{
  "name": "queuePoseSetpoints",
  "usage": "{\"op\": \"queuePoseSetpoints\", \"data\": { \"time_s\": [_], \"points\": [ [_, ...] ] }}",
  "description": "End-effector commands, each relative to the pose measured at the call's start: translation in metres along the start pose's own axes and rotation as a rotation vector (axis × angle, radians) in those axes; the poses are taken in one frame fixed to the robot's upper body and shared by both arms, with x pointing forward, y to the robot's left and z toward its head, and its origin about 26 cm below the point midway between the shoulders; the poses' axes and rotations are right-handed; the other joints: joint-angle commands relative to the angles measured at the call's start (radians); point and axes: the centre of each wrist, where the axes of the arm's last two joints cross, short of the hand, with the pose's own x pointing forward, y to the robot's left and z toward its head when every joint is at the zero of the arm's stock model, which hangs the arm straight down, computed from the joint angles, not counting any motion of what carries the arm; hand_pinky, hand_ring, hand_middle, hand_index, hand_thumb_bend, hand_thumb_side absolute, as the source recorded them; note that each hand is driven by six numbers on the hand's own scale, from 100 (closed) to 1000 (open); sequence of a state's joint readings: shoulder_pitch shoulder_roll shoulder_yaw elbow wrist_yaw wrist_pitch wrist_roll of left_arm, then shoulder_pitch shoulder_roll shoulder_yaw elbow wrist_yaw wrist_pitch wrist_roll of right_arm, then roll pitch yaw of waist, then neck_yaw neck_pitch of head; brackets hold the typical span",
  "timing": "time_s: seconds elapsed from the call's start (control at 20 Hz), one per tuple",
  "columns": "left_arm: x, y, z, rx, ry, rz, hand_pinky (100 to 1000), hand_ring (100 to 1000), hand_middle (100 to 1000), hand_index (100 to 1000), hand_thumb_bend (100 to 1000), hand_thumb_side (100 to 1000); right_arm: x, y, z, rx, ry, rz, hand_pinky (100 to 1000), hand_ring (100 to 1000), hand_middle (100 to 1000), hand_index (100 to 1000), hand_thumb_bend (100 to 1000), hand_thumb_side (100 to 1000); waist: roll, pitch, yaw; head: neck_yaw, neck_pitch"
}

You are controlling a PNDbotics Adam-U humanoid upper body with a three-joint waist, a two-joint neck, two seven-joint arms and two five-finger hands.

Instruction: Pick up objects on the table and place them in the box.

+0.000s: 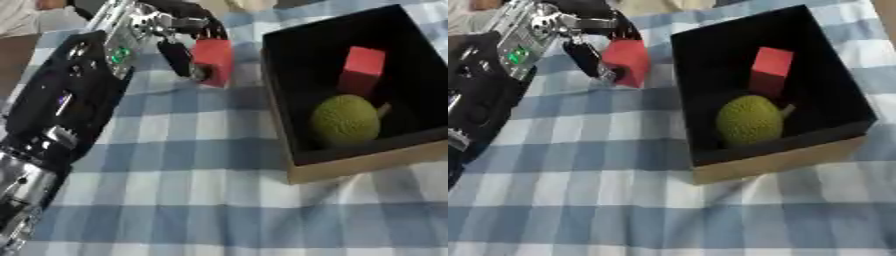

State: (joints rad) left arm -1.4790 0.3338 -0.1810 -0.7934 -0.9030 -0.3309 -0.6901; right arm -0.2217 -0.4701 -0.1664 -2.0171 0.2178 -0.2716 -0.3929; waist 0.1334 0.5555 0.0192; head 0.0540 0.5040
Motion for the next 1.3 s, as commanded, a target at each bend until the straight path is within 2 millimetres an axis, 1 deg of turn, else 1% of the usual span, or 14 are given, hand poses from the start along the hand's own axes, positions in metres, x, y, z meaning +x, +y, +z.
{"op": "queuePoseSetpoints", "data": {
  "time_s": [0.05, 0.2, 0.45, 0.5, 0.75, 0.85, 1.0, 1.15, 1.3],
  "points": [
    [-0.005, 0.02, 0.015, 0.071, 0.018, -0.008, 749, 691, 572, 752, 100, 174, -0.005, 0.0, 0.005, 0.0, 0.03, 0.006, 902, 1000, 389, 843, 100, 470, 0.014, -0.043, 0.012, -0.008, 0.02],
    [-0.002, 0.025, 0.018, 0.117, 0.011, 0.008, 738, 670, 552, 734, 100, 190, -0.005, -0.002, 0.006, 0.005, 0.033, 0.009, 901, 1000, 394, 843, 100, 470, 0.015, -0.067, 0.018, -0.011, 0.041],
    [0.006, 0.03, 0.018, 0.177, -0.025, 0.039, 726, 651, 544, 720, 100, 209, -0.006, -0.004, 0.005, 0.013, 0.035, 0.01, 901, 1000, 400, 842, 100, 470, 0.02, -0.104, 0.021, -0.012, 0.076],
    [0.008, 0.03, 0.017, 0.192, -0.04, 0.052, 711, 637, 537, 715, 100, 230, -0.006, -0.005, 0.005, 0.014, 0.034, 0.01, 900, 1000, 402, 842, 100, 470, 0.021, -0.11, 0.02, -0.013, 0.081],
    [0.025, 0.034, 0.014, 0.254, -0.108, 0.082, 707, 633, 531, 711, 100, 236, -0.006, -0.006, 0.004, 0.024, 0.033, 0.006, 900, 1000, 406, 841, 100, 470, 0.027, -0.137, 0.02, -0.008, 0.11],
    [0.035, 0.037, 0.013, 0.296, -0.142, 0.102, 701, 626, 528, 710, 100, 258, -0.006, -0.006, 0.004, 0.027, 0.035, 0.004, 900, 1000, 407, 841, 100, 470, 0.029, -0.143, 0.02, -0.002, 0.11],
    [0.055, 0.037, 0.006, 0.335, -0.221, 0.143, 698, 624, 528, 712, 100, 287, -0.005, -0.005, 0.003, 0.028, 0.035, -0.003, 899, 1000, 408, 841, 100, 470, 0.03, -0.148, 0.015, 0.009, 0.105],
    [0.077, 0.038, 0.0, 0.349, -0.291, 0.171, 697, 624, 528, 714, 100, 296, -0.005, -0.003, 0.002, 0.029, 0.033, -0.014, 900, 1000, 408, 841, 100, 470, 0.029, -0.148, 0.006, 0.016, 0.102],
    [0.092, 0.038, -0.005, 0.354, -0.33, 0.184, 698, 624, 528, 714, 100, 299, -0.004, -0.002, 0.001, 0.029, 0.035, -0.022, 900, 1000, 407, 841, 100, 470, 0.029, -0.146, -0.003, 0.021, 0.103]
  ]
}}
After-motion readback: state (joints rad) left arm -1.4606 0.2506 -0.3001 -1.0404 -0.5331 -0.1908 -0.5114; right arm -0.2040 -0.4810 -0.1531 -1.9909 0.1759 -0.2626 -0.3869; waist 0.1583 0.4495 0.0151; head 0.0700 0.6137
